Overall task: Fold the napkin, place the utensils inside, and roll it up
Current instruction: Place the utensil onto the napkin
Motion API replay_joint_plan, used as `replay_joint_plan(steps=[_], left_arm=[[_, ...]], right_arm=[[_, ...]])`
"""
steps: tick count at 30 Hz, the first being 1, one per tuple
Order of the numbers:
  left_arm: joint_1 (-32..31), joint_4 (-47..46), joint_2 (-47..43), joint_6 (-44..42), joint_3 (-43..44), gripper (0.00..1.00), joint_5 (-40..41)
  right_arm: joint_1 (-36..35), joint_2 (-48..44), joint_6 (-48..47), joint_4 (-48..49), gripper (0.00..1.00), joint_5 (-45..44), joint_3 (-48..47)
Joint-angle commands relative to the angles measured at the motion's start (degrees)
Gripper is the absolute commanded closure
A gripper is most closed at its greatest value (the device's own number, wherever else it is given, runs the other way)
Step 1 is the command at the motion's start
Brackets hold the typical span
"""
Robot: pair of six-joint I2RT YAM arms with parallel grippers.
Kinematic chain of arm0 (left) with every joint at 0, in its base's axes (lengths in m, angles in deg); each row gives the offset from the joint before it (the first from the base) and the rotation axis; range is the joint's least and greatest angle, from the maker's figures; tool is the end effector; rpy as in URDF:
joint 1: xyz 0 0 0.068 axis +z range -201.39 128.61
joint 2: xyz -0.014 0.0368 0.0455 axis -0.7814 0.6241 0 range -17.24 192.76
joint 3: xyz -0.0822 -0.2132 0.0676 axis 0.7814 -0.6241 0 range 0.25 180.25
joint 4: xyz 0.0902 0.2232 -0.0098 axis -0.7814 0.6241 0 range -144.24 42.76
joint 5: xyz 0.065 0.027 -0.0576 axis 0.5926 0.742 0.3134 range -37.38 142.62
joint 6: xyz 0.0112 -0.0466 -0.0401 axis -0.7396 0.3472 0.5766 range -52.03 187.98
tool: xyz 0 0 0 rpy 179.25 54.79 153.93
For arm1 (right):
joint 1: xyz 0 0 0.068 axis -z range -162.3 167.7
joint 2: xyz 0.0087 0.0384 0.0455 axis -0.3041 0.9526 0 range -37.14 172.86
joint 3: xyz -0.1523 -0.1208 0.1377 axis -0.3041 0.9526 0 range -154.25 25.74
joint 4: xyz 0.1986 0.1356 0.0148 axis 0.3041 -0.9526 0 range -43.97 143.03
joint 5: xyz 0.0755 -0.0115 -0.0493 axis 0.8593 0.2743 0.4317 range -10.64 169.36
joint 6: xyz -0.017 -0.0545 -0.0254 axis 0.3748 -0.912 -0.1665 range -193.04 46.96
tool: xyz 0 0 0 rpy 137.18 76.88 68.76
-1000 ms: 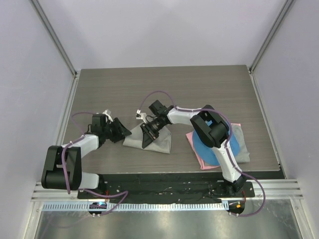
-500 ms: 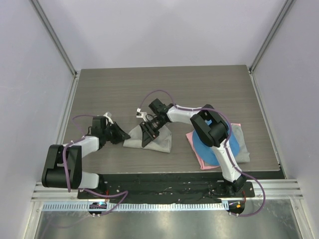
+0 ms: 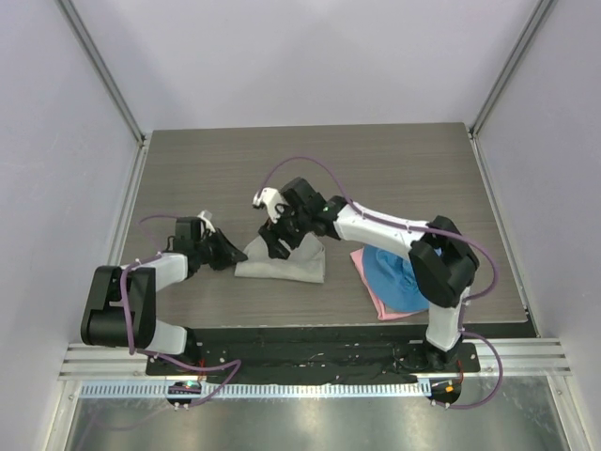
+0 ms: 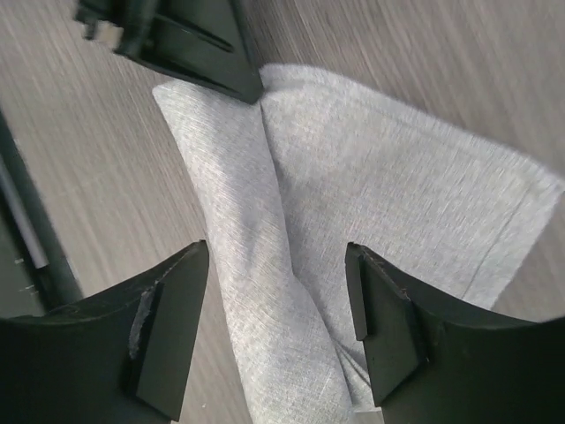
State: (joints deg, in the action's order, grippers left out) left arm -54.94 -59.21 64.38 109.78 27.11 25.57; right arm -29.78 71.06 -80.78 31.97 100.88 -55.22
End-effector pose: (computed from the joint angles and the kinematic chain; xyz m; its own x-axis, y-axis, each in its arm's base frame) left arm 0.2377 -0.0365 0.1028 -0.8003 -0.5452 -0.2498 -0.2486 0.6806 -0.6892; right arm 0.2544 0.3034 0.1932 -0.3853 -0.6057 -0.6962 -0.9108 0.3707 0.1817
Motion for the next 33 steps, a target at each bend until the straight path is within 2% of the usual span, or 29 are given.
replay_joint_plan(steps=[1, 4, 7, 21, 25, 27, 28, 29, 31, 32, 33], left_arm=[[0.12, 0.49, 1.17, -0.14, 1.10, 1.00, -0.37], [0.12, 0.66, 0.91, -0.23, 1.27, 1.00, -0.55], [0.04, 0.93, 0.73, -0.23, 1.36, 1.00, -0.46], [0.12, 1.28, 0.38, -0.14, 1.71, 1.00, -0.55], [0.04, 1.19, -0.24, 0.12, 1.89, 1.00, -0.20], [0.12, 1.28, -0.67, 0.21, 2.15, 1.00, -0.02], [0.12, 1.37, -1.37, 0.30, 2.24, 0.98, 0.06], [0.04, 1.46, -1.82, 0.12, 2.59, 0.89, 0.59], [0.12, 2.33, -3.65, 0.04, 2.85, 0.77, 1.82], [0.04, 2.68, -4.27, -0.14, 3.03, 0.63, 3.39], [0.12, 3.12, -5.15, -0.14, 3.21, 0.56, 4.36]], right_arm=[[-7.43, -3.96, -9.47, 9.45, 0.29, -17.98, 6.07], [-12.01, -3.00, -12.99, 11.65, 0.28, -24.56, 7.49], [-13.69, -1.42, -14.49, 12.01, 0.28, -26.61, 7.32], [-13.95, 4.47, -16.33, 10.25, 0.33, -25.12, 7.14], [-13.43, 6.58, -15.20, 8.15, 0.41, -23.72, 5.74], [-12.72, 7.46, -14.23, 5.16, 0.51, -19.18, 4.08], [-12.02, 8.07, -13.70, 4.28, 0.53, -17.67, 3.63], [-11.50, 8.25, -12.74, 2.44, 0.59, -15.91, 3.19], [-10.79, 8.69, -11.77, 0.59, 0.62, -10.47, 2.05], [-9.57, 9.04, -10.72, -1.68, 0.63, -8.36, 1.43], [-8.95, 9.48, -10.19, -3.10, 0.64, -6.25, -0.31]])
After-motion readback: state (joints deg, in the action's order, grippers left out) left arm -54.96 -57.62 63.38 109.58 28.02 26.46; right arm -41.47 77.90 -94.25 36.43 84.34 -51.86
